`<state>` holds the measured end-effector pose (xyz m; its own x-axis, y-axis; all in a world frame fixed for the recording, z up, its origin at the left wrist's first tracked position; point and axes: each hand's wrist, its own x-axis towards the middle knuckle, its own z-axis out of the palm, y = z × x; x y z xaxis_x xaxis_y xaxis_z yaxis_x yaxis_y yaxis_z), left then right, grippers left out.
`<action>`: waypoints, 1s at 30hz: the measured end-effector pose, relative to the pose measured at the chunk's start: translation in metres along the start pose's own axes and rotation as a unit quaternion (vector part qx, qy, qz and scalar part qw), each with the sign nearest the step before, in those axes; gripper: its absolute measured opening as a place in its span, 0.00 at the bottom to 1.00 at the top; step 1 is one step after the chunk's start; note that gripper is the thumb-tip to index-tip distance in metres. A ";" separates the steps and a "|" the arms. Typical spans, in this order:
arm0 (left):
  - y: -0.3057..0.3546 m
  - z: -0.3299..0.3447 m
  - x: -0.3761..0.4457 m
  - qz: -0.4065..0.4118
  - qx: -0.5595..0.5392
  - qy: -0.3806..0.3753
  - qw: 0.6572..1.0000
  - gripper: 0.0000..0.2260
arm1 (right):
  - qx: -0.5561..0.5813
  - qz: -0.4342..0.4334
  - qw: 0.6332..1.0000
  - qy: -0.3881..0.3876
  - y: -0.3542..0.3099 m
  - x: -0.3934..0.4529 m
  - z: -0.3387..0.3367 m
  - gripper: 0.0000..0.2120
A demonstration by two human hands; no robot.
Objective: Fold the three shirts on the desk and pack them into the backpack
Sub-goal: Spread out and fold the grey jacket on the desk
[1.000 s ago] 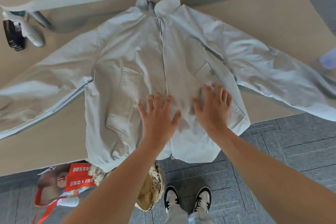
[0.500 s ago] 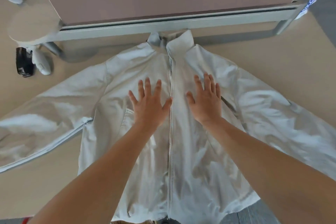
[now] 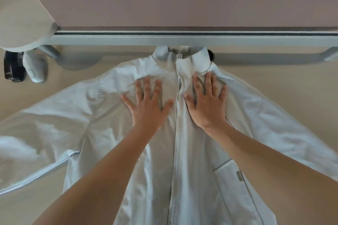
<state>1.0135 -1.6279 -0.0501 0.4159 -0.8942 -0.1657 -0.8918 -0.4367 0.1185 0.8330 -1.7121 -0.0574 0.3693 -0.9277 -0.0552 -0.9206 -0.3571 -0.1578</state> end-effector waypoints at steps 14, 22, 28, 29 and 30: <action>-0.060 -0.014 0.019 -0.001 -0.012 0.006 1.000 0.33 | 0.013 -0.044 0.999 0.020 -0.074 0.030 0.009 0.34; -0.059 -0.003 0.028 0.037 0.017 0.015 0.999 0.32 | -0.013 -0.025 1.000 -0.010 -0.073 0.030 0.012 0.35; -0.060 -0.006 0.043 0.044 0.025 0.011 0.999 0.32 | 0.001 -0.018 1.000 -0.022 -0.073 0.041 0.012 0.35; -0.060 -0.008 0.041 0.045 0.017 0.008 0.999 0.31 | 0.008 -0.020 1.000 -0.022 -0.073 0.039 0.009 0.35; -0.059 -0.009 0.037 0.048 0.005 0.006 0.999 0.30 | 0.016 -0.021 0.999 -0.018 -0.072 0.033 0.006 0.34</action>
<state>1.0831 -1.6357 -0.0543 0.3314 -0.9328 -0.1418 -0.9289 -0.3489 0.1243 0.9123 -1.7160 -0.0538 0.4118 -0.9075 -0.0829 -0.9000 -0.3908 -0.1928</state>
